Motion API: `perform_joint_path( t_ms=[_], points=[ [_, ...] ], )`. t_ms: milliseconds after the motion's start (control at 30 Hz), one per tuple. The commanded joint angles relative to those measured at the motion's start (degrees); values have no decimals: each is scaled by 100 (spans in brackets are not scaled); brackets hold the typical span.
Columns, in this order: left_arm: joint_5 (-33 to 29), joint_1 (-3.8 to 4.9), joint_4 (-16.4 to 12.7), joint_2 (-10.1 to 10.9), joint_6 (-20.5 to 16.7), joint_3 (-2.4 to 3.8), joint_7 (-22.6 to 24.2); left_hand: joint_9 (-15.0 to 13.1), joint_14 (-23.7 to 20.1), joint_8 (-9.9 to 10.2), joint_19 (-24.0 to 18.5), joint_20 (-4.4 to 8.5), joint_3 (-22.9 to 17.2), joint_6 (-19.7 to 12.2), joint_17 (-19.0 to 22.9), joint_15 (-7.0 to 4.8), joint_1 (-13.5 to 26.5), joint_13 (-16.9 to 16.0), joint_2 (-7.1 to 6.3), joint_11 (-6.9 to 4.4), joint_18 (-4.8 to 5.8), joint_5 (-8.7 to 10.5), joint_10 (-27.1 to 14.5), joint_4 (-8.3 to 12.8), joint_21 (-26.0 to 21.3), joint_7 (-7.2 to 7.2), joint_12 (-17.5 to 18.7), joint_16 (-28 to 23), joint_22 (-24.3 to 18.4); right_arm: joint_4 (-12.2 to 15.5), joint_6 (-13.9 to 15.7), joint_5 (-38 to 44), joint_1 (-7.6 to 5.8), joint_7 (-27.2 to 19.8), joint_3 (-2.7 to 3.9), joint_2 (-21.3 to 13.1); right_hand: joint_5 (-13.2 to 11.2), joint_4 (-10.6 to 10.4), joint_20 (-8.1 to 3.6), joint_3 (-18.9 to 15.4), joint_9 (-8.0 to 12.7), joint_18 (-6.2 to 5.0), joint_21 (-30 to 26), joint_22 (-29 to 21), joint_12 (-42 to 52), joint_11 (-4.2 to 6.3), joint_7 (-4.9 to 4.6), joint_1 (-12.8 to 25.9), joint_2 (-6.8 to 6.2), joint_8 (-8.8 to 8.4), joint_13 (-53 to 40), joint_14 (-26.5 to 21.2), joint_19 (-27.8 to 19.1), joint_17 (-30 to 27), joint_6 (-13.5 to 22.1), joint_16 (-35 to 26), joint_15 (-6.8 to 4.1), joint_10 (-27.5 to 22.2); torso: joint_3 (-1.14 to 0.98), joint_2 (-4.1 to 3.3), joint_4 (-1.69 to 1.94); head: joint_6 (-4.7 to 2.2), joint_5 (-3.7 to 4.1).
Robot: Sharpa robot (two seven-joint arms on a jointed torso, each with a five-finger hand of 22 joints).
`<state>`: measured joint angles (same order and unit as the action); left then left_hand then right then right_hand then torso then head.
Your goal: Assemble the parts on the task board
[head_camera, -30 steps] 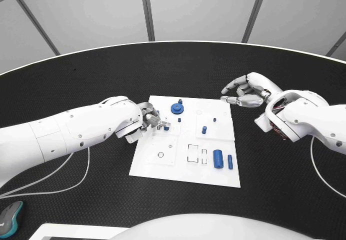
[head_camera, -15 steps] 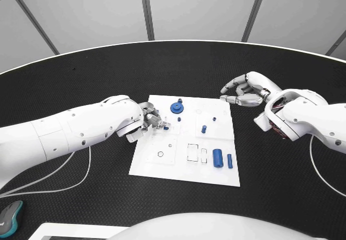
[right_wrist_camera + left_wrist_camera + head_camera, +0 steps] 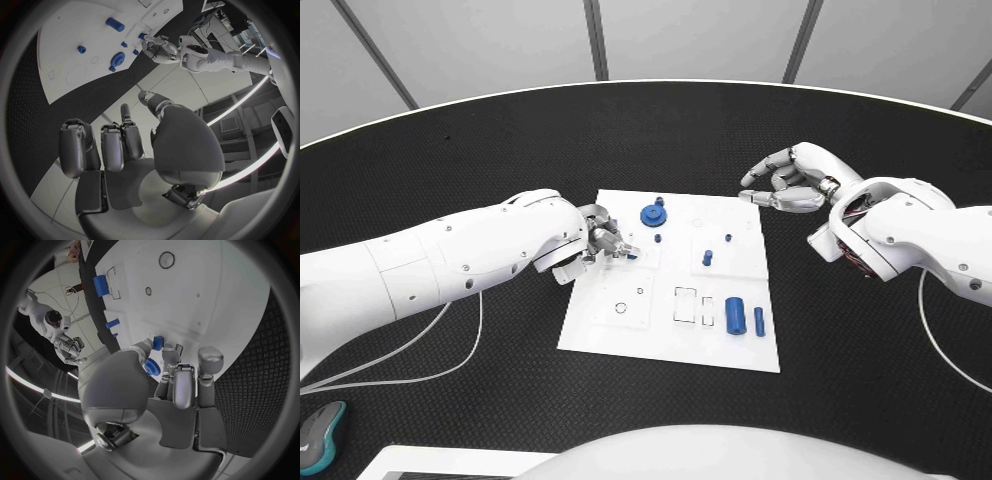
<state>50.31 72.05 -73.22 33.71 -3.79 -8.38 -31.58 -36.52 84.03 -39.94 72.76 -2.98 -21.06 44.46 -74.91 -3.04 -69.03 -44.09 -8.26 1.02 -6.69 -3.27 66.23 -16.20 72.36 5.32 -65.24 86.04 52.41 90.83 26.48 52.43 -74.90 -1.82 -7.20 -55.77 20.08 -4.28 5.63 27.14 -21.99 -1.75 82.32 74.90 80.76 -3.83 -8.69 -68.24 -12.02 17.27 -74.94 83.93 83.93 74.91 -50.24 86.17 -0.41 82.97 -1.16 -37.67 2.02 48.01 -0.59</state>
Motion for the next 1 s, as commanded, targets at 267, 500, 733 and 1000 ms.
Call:
perform_joint_path(
  t_ms=[267,500,733,1000],
  points=[
    [-52,0,17,-22,21,0,1,26,409,6,35,1,-64,50,-846,28,-41,5,6,-10,-48,2,27,-15,27,-2,-32,22,-7,-1,-1,0,0,-1,0,0,18,-27,-49,0,-5,-57,-27,718,-6,23,12,28,9,20,-689,425,184,784,32,-15,-33,-2,0,-2,4,11,11],
    [-67,0,35,-34,50,1,-14,36,409,4,37,0,-81,52,-846,30,-32,13,8,-9,-47,1,25,-19,30,-1,-31,22,-2,-2,-3,0,0,0,0,2,18,-27,-49,0,-5,-57,-27,718,-6,23,12,28,9,20,-689,425,184,784,32,-15,-33,-2,3,-2,4,14,10],
    [-123,1,60,-54,66,1,-11,164,409,-28,36,19,-799,29,-846,-5,-363,68,116,-46,-48,9,-10,190,32,-35,-18,22,3,-6,-13,0,0,1,0,5,34,-31,-50,5,-6,-55,-20,727,5,24,14,28,9,32,-698,427,190,790,32,-12,-34,7,3,-1,3,22,10],
    [-203,1,74,-77,114,1,32,174,409,-368,41,27,-2444,-123,-846,-9,-207,166,8,-55,-42,7,-8,1032,56,-32,-3,23,37,-10,-32,0,0,5,0,8,34,-31,-50,5,-6,-55,-20,727,5,24,14,28,9,32,-698,427,190,790,32,-12,-34,7,0,1,0,28,6]
  ],
)
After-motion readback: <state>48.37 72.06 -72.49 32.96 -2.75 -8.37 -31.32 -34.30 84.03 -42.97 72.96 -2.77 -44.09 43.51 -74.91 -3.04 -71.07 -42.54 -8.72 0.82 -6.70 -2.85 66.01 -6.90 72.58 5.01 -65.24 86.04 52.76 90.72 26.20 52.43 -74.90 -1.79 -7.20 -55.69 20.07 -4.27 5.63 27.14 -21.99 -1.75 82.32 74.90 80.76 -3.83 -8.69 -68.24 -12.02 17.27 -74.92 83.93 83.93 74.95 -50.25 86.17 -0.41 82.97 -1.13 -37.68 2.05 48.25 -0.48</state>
